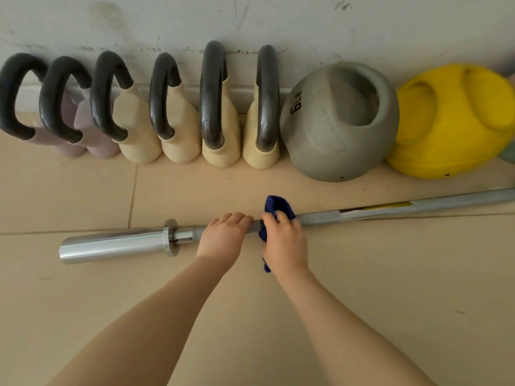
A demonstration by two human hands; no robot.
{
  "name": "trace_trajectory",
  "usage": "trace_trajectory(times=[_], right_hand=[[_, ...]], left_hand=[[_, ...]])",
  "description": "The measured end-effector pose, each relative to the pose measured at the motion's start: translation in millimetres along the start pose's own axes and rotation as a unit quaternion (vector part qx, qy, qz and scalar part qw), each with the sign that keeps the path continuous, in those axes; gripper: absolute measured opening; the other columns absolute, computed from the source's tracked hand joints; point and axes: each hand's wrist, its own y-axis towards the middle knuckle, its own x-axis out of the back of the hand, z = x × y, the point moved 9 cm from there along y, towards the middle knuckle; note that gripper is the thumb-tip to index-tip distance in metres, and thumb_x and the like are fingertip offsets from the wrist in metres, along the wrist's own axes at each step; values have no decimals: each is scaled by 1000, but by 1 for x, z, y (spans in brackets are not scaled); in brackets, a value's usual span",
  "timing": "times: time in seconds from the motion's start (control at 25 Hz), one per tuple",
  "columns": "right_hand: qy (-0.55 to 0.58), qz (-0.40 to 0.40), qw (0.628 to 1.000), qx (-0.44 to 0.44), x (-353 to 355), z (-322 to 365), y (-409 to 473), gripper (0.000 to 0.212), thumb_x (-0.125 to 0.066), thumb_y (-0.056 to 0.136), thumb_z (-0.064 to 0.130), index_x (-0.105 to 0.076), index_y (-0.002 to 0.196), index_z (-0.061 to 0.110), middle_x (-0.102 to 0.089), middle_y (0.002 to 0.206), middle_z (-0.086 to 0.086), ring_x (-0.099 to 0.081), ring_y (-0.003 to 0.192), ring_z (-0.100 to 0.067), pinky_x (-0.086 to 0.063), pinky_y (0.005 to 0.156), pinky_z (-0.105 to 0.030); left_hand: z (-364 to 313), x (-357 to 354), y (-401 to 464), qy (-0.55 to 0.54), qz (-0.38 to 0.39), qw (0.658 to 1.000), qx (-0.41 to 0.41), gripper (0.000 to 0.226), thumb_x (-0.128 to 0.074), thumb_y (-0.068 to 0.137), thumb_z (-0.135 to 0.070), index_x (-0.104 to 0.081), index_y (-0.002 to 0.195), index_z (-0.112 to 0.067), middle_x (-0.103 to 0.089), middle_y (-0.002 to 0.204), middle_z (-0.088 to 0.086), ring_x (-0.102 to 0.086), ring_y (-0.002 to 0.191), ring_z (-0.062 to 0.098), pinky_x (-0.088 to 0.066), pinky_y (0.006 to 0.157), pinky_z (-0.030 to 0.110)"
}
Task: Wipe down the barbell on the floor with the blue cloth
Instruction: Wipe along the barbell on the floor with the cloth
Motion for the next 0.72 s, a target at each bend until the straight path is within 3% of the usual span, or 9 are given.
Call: trace_trajectory(times=[0.08,0.16,0.28,0.32,0.44,0.52,0.56,0.64,0.72], right_hand=[[5,29,997,65,-1,10,0,44,-59,79,8,-52,121,18,-55,122,-8,-50,104,-35,-46,79,-38],[1,1,999,42,10,-14,6,40,-59,79,9,-55,118,18,-58,116,-10,-54,99,-36,-47,73,-37],[106,-56,984,-128,12,-21,3,32,-54,84,7,-57,115,13,-59,115,-14,-58,96,-34,-46,72,-34],[156,-37,978,-136,4,6,1,32,-52,85,7,-56,117,12,-58,116,-13,-57,99,-33,-44,74,-32],[113,75,990,46,-28,117,-14,36,-48,85,4,-52,120,11,-54,119,-14,-52,102,-34,-42,77,-35],[29,100,983,151,-31,133,-12,34,-48,86,6,-52,119,12,-53,118,-14,-49,104,-34,-42,76,-37],[0,98,983,155,-27,118,-5,31,-46,87,10,-53,117,14,-55,116,-12,-49,105,-33,-42,75,-37],[-40,56,997,46,-14,67,13,29,-46,86,11,-56,113,15,-57,112,-11,-51,102,-33,-43,73,-36],[-6,17,999,-47,-9,55,11,28,-48,83,8,-57,110,12,-58,109,-14,-53,99,-35,-45,73,-37]], left_hand=[[12,1,-7,2,45,999,14,65,-53,93,-18,-17,147,-15,-27,150,0,-43,127,23,-43,93,33],[29,5,-23,32,55,998,13,76,-57,91,-25,-8,148,-12,-15,155,1,-34,134,23,-40,100,36],[77,12,-48,151,34,986,59,82,-66,82,-36,-20,146,-10,-23,152,7,-23,140,25,-16,116,38],[91,14,-52,165,28,983,77,79,-70,79,-36,-29,141,-11,-29,147,7,-28,136,25,-19,115,36],[106,10,-55,125,49,988,70,60,-74,74,-28,-44,123,-14,-42,130,4,-46,118,22,-39,97,31],[107,8,-55,109,48,991,53,59,-81,65,-25,-52,114,-13,-52,119,4,-54,108,23,-43,90,33],[109,11,-54,96,29,993,58,61,-86,58,-24,-56,111,-13,-56,116,4,-56,106,25,-44,88,34],[115,17,-54,56,0,997,61,67,-86,59,-24,-55,118,-14,-55,125,3,-52,116,25,-40,96,35],[119,14,-53,16,20,997,71,72,-78,72,-26,-41,133,-17,-44,139,-2,-37,131,20,-29,107,31]])
